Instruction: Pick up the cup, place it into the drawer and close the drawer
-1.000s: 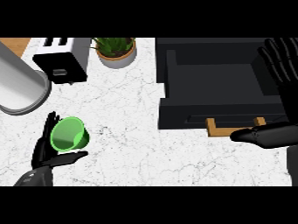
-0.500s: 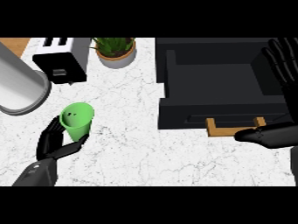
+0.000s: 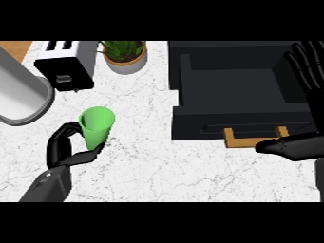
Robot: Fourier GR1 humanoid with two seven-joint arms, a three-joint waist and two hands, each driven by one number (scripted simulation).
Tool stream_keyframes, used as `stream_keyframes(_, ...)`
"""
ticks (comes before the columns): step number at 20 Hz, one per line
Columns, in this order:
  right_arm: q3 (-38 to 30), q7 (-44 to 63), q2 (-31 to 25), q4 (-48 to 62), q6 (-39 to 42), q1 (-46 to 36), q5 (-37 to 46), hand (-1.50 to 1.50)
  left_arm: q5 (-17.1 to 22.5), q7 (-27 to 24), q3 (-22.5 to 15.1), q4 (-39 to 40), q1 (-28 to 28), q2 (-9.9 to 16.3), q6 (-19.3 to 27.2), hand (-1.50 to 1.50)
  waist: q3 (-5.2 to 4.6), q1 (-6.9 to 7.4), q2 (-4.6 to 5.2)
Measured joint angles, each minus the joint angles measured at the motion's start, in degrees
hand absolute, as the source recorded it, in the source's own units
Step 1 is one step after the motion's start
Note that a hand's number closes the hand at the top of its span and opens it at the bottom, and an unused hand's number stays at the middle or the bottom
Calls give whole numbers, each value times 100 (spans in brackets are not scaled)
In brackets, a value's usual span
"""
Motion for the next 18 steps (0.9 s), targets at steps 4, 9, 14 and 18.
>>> stream_keyframes(4,-52,51,-44,34,2,-58,-28,-150,106,-25,59,-132,-179,-112,-174,150,1,16,-8)
stream_keyframes(9,-109,-35,-81,81,44,31,-20,-150,58,171,-185,-486,-516,-241,-522,150,13,70,-43)
stream_keyframes(14,-26,-58,-26,39,-13,148,128,-150,-2,581,-502,-1115,-1002,-463,-642,150,24,152,-86)
stream_keyframes(18,-164,-89,-100,18,61,256,23,-150,-7,1197,-780,-1788,-1350,-686,-662,150,29,190,-108)
